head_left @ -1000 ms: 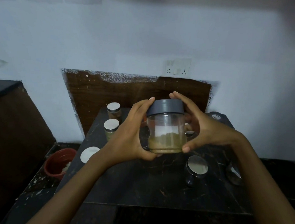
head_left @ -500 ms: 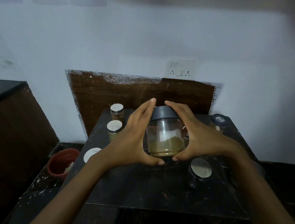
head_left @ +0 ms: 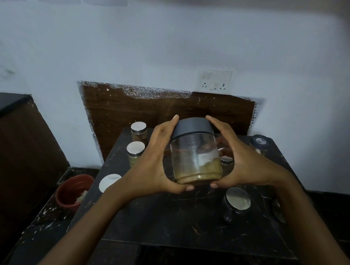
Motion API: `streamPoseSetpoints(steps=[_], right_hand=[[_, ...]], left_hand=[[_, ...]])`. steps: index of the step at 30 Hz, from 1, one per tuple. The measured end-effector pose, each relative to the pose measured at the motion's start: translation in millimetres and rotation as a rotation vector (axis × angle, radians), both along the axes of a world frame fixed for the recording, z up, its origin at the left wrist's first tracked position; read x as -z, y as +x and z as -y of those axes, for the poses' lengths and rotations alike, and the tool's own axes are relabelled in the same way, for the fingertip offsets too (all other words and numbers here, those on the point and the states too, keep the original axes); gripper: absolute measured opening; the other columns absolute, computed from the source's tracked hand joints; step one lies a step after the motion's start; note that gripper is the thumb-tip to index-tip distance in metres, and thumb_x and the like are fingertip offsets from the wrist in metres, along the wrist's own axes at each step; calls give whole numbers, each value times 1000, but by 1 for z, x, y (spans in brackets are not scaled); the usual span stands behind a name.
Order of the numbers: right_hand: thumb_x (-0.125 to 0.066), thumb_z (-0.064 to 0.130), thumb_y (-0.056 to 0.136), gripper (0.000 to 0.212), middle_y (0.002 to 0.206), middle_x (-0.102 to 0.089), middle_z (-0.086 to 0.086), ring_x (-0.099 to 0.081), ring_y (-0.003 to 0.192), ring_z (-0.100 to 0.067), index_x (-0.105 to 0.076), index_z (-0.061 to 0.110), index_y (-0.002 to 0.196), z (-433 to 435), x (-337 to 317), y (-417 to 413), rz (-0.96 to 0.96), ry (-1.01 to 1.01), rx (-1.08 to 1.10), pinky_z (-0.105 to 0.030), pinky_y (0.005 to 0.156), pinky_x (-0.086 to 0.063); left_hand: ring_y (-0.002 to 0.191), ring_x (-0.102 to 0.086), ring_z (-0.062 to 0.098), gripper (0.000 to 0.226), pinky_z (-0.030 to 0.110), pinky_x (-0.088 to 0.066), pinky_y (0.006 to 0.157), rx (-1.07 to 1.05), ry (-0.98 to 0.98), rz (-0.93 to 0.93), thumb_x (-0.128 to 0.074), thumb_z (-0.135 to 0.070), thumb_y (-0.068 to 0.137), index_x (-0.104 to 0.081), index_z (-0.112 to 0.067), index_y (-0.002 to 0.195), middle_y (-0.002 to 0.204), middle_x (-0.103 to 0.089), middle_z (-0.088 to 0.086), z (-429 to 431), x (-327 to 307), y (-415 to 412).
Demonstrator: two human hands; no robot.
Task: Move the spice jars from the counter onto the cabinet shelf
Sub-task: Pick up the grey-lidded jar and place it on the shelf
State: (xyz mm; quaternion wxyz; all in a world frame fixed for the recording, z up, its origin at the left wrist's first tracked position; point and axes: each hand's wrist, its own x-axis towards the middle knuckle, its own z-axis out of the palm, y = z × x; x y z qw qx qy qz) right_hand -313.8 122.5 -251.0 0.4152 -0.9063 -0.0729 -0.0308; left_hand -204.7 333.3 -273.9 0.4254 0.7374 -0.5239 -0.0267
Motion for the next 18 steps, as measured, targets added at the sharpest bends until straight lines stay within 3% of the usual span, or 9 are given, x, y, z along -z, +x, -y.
streamPoseSetpoints(steps=[5,9,13,15,18], right_hand=[[-87,23,54,123,139,-10,29,-26,127,9,-4,43,142,-7,-3,2,34,-151,18,-14,87,-46],[-87,25,55,123,139,-9,27,-25,128,4,-2,42,142,-14,-3,3,67,-195,14,-20,92,-46],[-84,38,53,127,143,3,35,-13,137,-1,6,48,141,-9,-3,1,58,-144,18,-30,105,-35],[-84,39,53,128,145,8,37,-11,138,3,8,49,141,-4,-4,0,27,-114,11,-27,105,-33],[-87,29,56,126,143,-2,38,-23,127,17,4,52,140,1,-3,0,-13,-39,1,-8,93,-39]], left_hand=[[140,-10,-1,134,19,-25,108,8,56,25,-83,-52,52,8,-31,148,151,1,-20,2,4,-2],[136,-17,5,130,15,-27,101,-42,98,158,-82,-56,54,2,-30,149,147,-9,-16,10,1,-5],[130,-22,-3,126,7,-28,103,-30,24,87,-84,-46,54,-3,-30,149,140,-16,-16,7,0,-2],[130,-21,-8,125,6,-29,102,-17,-27,38,-83,-45,54,-4,-26,150,140,-18,-13,4,-2,-2],[131,-21,-8,123,5,-29,100,-6,-58,13,-81,-44,54,-7,-20,150,141,-17,-13,3,-3,-5]])
